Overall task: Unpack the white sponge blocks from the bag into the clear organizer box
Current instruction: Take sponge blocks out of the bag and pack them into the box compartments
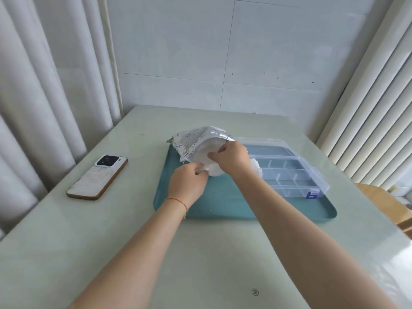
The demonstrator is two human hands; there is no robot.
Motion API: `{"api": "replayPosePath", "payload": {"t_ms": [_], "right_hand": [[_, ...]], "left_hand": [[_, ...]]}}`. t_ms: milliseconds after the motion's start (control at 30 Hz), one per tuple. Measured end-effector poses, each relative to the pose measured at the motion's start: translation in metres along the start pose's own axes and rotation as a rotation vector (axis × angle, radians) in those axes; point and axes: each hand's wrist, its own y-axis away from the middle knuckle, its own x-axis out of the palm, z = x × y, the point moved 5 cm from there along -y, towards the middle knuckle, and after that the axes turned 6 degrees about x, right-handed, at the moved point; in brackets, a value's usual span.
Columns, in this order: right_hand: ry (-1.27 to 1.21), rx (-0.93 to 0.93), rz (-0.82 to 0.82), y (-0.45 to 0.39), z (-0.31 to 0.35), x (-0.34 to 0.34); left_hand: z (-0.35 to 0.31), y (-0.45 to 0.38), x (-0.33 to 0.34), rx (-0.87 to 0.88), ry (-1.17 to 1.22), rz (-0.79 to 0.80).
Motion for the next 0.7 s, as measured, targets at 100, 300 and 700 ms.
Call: {"api": "replayPosePath", "payload": {"t_ms": [100,300,700], "right_hand": [[-0.010,0.018,-0.026,-0.002,-0.002,-0.001],[-0.003,-0.003,-0.051,-0.002,-0.007,-0.006],[-0.258,0.089,0.123,0.008,-0.021,-0.027]], "left_hand": [[0.003,-0.003,0.000,0.000,0.043,0.000],[0.001,-0.004,0.009,-0.010,0.122,0.103],[-0.007,-0.008,0.004,-0.025,0.221,0.050]]}}
